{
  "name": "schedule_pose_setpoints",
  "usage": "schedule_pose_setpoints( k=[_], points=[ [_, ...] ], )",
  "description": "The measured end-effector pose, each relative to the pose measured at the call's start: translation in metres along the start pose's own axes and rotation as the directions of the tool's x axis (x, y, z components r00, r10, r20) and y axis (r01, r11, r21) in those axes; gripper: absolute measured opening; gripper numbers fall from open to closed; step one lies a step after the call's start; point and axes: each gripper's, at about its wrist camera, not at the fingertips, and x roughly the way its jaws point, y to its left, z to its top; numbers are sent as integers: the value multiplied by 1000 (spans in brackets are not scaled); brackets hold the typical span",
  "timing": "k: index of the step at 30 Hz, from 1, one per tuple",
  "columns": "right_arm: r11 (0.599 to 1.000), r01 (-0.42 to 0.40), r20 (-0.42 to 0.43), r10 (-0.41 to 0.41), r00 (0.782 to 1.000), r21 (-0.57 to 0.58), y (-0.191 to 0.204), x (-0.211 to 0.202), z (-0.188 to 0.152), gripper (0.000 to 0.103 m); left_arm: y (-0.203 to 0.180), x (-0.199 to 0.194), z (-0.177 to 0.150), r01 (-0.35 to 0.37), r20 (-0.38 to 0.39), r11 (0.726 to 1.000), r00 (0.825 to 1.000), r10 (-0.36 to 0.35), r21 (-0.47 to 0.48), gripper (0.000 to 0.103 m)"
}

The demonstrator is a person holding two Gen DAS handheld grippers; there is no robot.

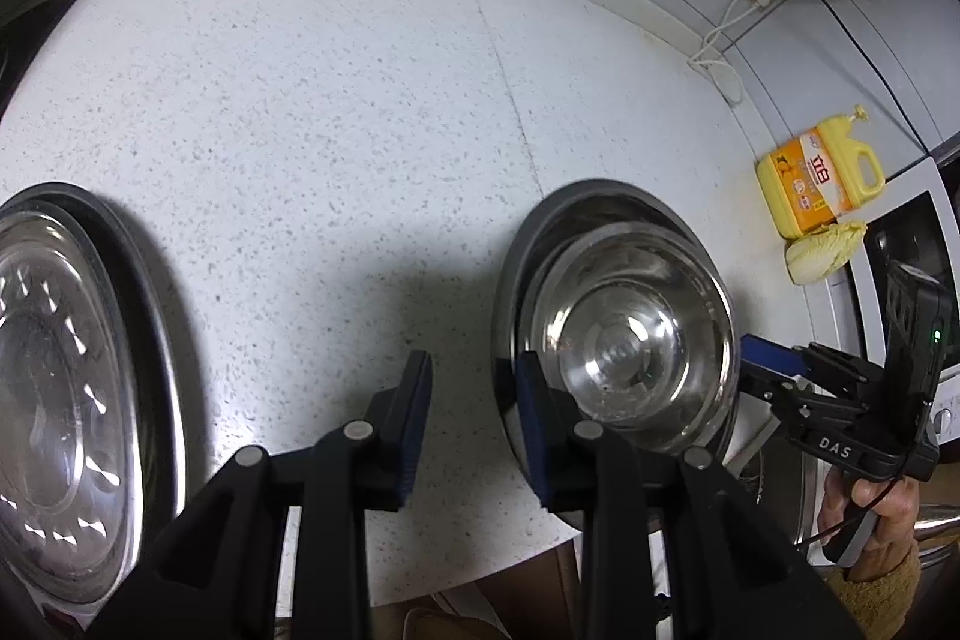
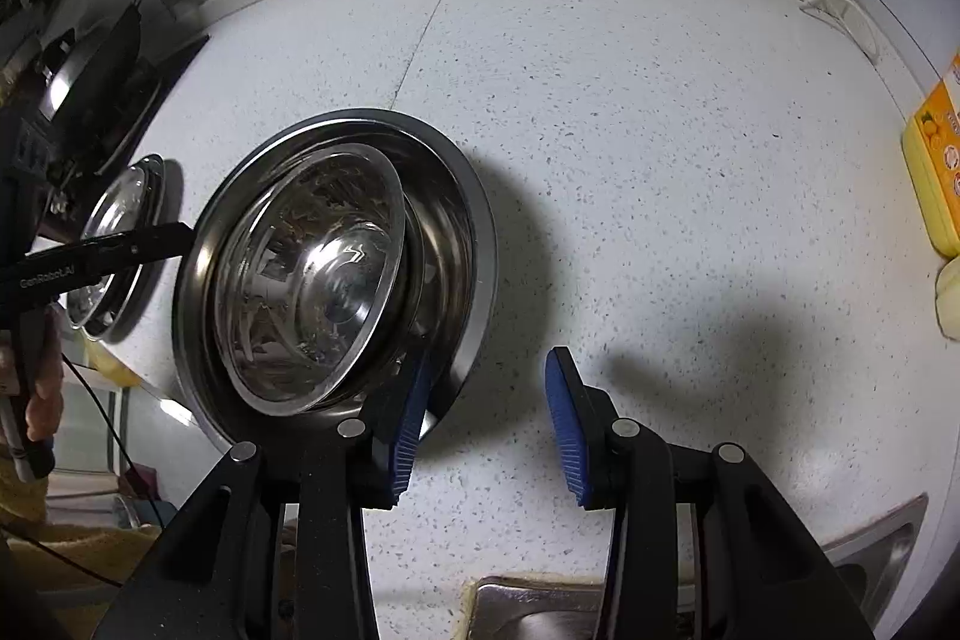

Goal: Organize plates and bowls
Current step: 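Close the left gripper on the rim of the nested bowl stack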

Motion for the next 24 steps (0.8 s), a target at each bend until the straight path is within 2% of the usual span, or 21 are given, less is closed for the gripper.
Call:
schedule_pose_setpoints(
  k=[3, 6, 12, 17, 24],
  points=[
    [1000, -3, -17, 3, 1000, -2, 3, 5, 1, 36, -3, 7, -2, 14, -23, 1000, 1000, -14, -7, 26],
    [1000, -5, -27, 5, 1000, -2, 5, 9, 0, 36, -4, 12, -5, -1, -24, 1000, 1000, 1, 4, 26],
    [1000, 0, -34, 0, 999, 8, 6, 14, 1, 34, -11, 17, -4, 11, -26, 1000, 1000, -10, 13, 14],
    [999, -28, -41, 29, 999, 18, 12, 20, 4, 17, -12, 20, 0, 25, -28, 1000, 999, -25, 2, 10],
    [999, -15, -35, 16, 999, 30, 16, 22, 6, 17, -2, 23, 1, 88, -39, 994, 995, -91, -57, 9]
  ],
)
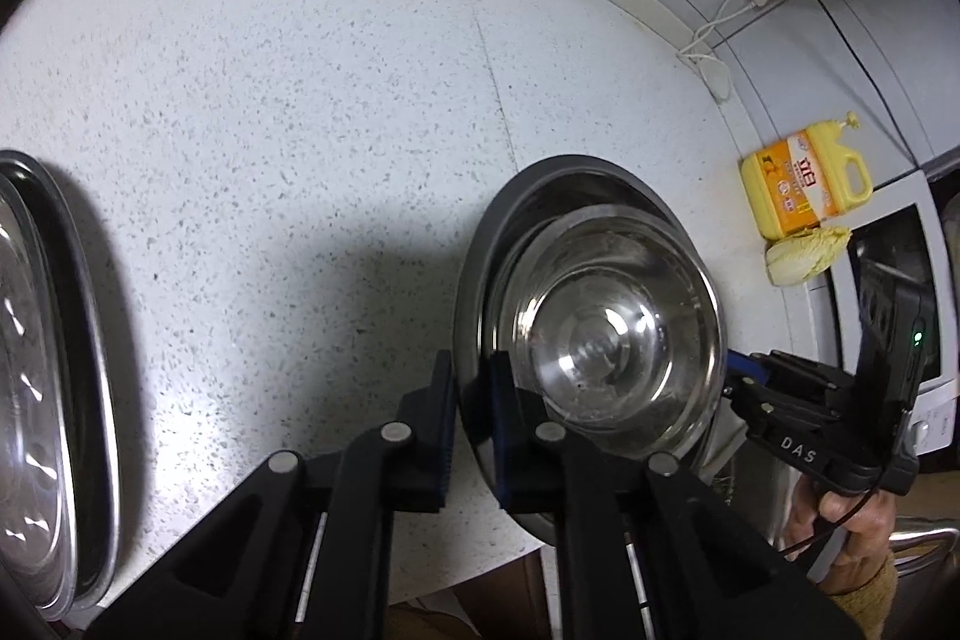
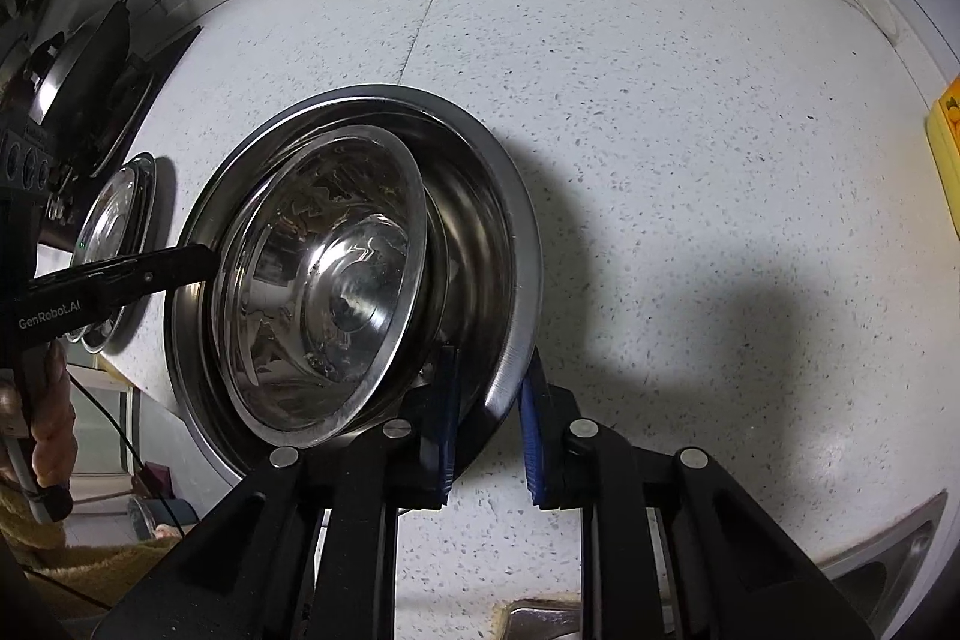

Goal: Organize plates and bowls
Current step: 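Close the left gripper on the rim of the nested bowl stack, then close the right gripper on the rim of the nested bowl stack, then carry the nested steel bowls with both grippers and lower them onto the plate stack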

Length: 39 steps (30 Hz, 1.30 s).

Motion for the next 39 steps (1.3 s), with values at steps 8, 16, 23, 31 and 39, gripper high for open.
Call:
schedule_pose_setpoints(
  k=[8, 16, 23, 31, 39],
  points=[
    [1000, -1, -2, 1, 1000, 4, -3, 0, -1, 16, 3, 3, 4, 21, -7, 1000, 1000, -21, -22, 8],
    [1000, -2, -11, 2, 1000, 23, -5, 2, 3, 16, 3, -7, 12, 49, 1, 999, 999, -49, -24, 8],
    [1000, 13, 16, -13, 1000, 4, 5, -13, 14, 16, 17, -34, 18, 73, 55, 996, 996, -70, -48, 8],
    [995, -31, 71, 38, 997, -100, 74, -33, 36, 16, 76, -123, 1, 54, 178, 992, 983, -34, -110, 8],
    [966, -126, 46, 139, 989, -225, 180, -13, 52, 16, 168, -203, -39, -28, 246, 980, 966, 77, -198, 8]
  ],
)
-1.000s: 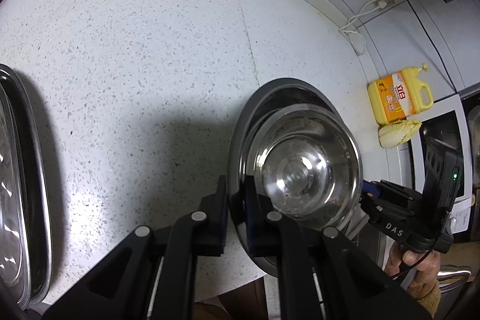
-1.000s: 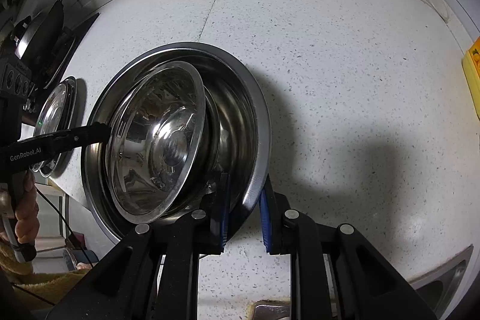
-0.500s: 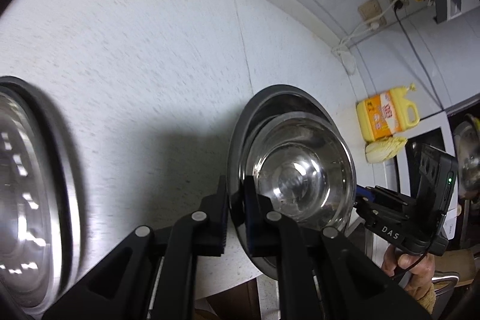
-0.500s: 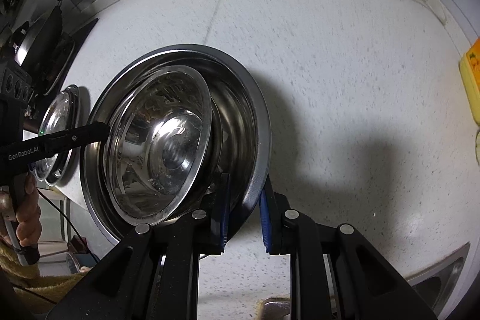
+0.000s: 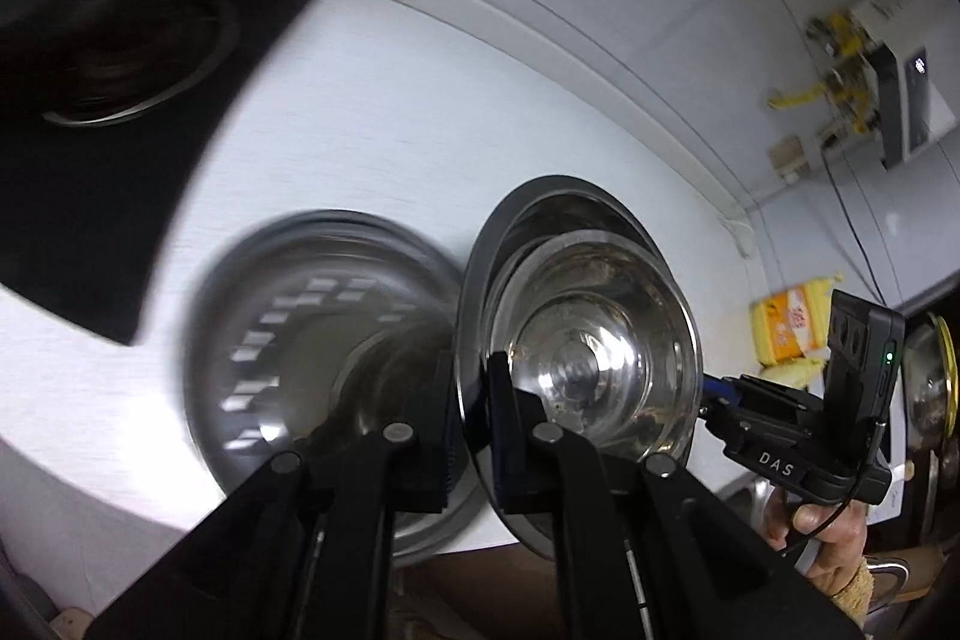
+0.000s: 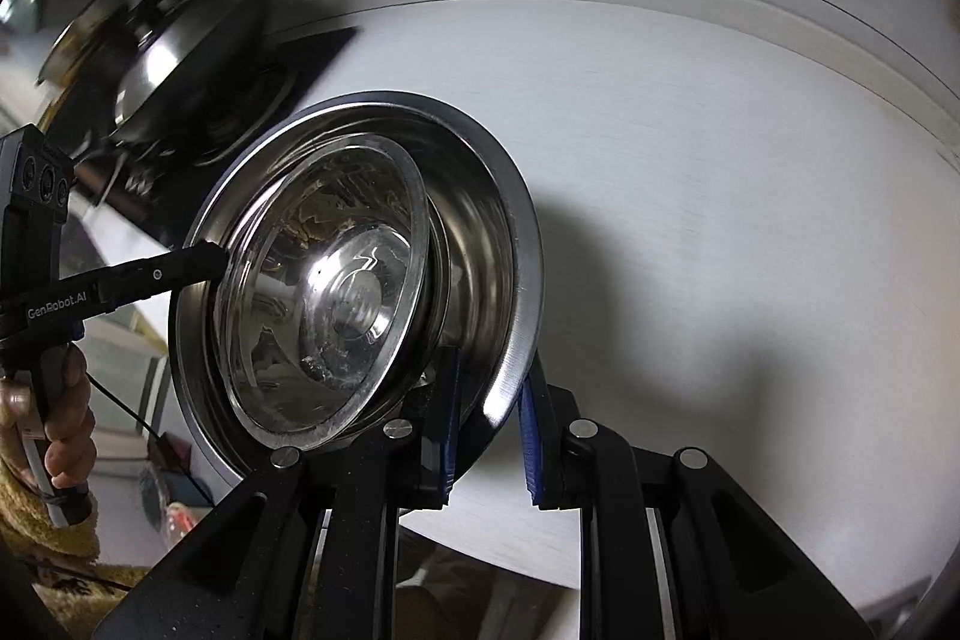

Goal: Organize plates and bowls
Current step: 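Carry the nested steel bowls with both grippers and lower them onto the plate stack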

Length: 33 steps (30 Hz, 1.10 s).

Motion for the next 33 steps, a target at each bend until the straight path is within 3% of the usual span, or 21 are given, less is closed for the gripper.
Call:
schedule_pose_setpoints(
  k=[5, 10, 16, 33],
  points=[
    [999, -47, -40, 46, 998, -22, 43, 37, 9, 17, 51, -8, 7, -57, 0, 998, 998, 57, -30, 8],
    [999, -49, -73, 49, 996, 4, 56, 64, 10, 17, 78, 4, 16, -78, -18, 996, 997, 77, -35, 8],
    [999, -35, -83, 37, 996, 30, 63, 71, 12, 17, 93, 15, 16, -67, -43, 997, 997, 65, -46, 8],
    [996, 45, -58, -41, 997, 80, 66, 67, 8, 18, 91, 20, 15, -43, -43, 999, 998, 44, 16, 9]
  ],
)
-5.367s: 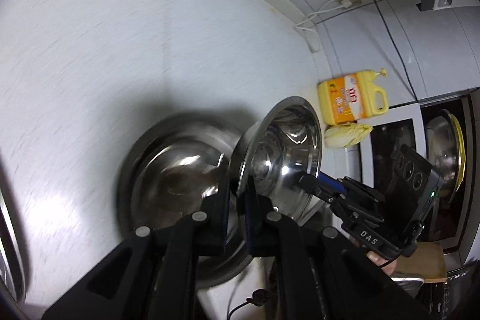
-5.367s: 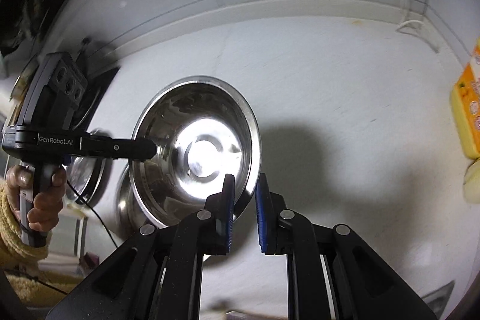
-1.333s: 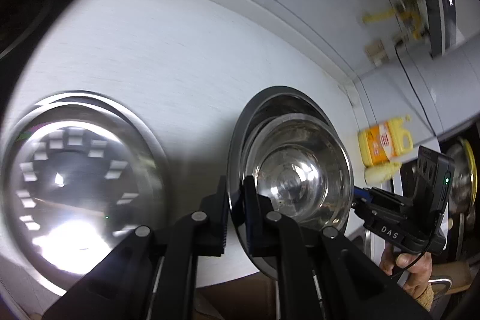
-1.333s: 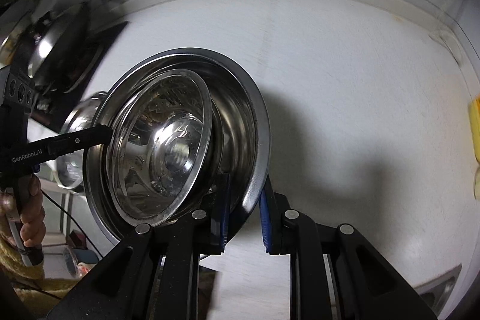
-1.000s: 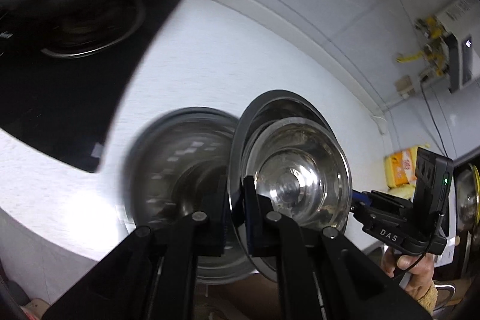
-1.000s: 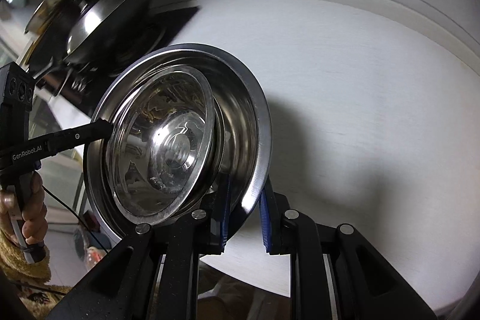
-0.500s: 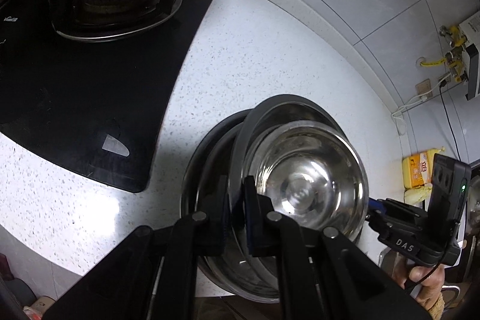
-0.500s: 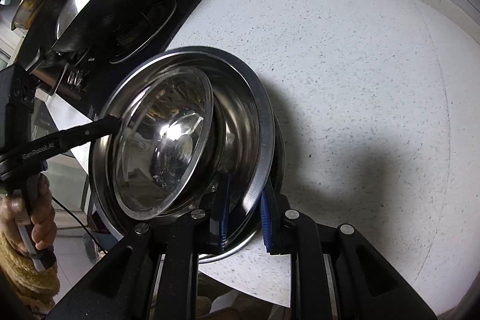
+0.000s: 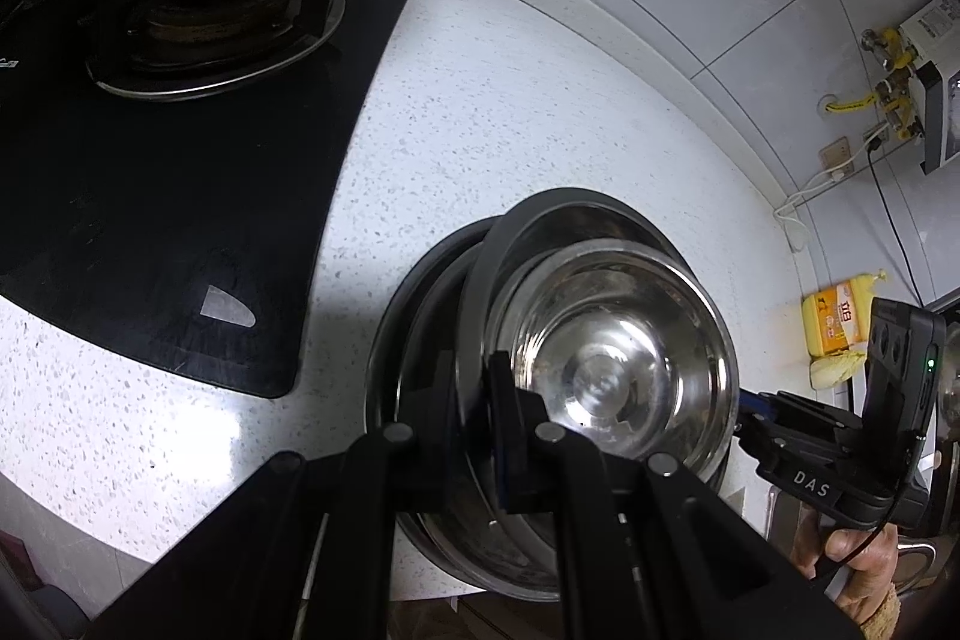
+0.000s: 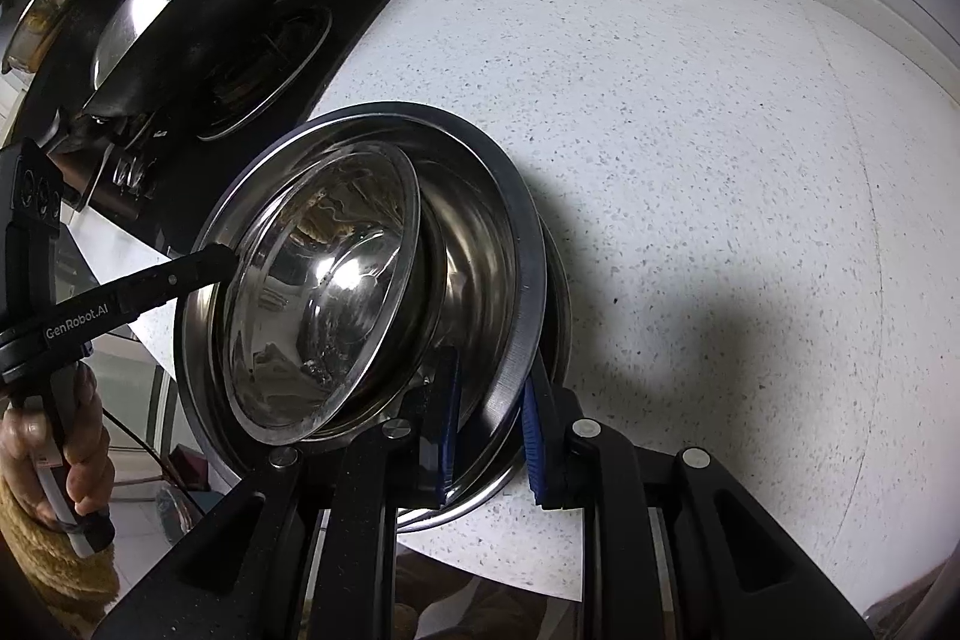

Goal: Organize plates and bowls
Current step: 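Carry the nested steel bowls with both grippers and lower them onto the plate stack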

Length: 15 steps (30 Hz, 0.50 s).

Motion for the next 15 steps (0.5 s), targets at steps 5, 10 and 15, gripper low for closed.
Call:
schedule_pose_setpoints(
  k=[5, 10, 15],
  points=[
    [1000, 9, -2, -9, 1000, 1, 5, 3, 2, 18, 0, 0, 0, 1, 4, 1000, 1000, -1, 10, 9],
    [1000, 17, -2, -17, 1000, -4, 8, 3, 2, 18, -1, 0, -1, 2, 4, 1000, 1000, -2, 8, 9],
    [1000, 12, -3, -12, 1000, -9, 10, 5, 2, 19, -2, 0, -2, -12, 10, 1000, 1000, 12, 12, 10]
  ],
)
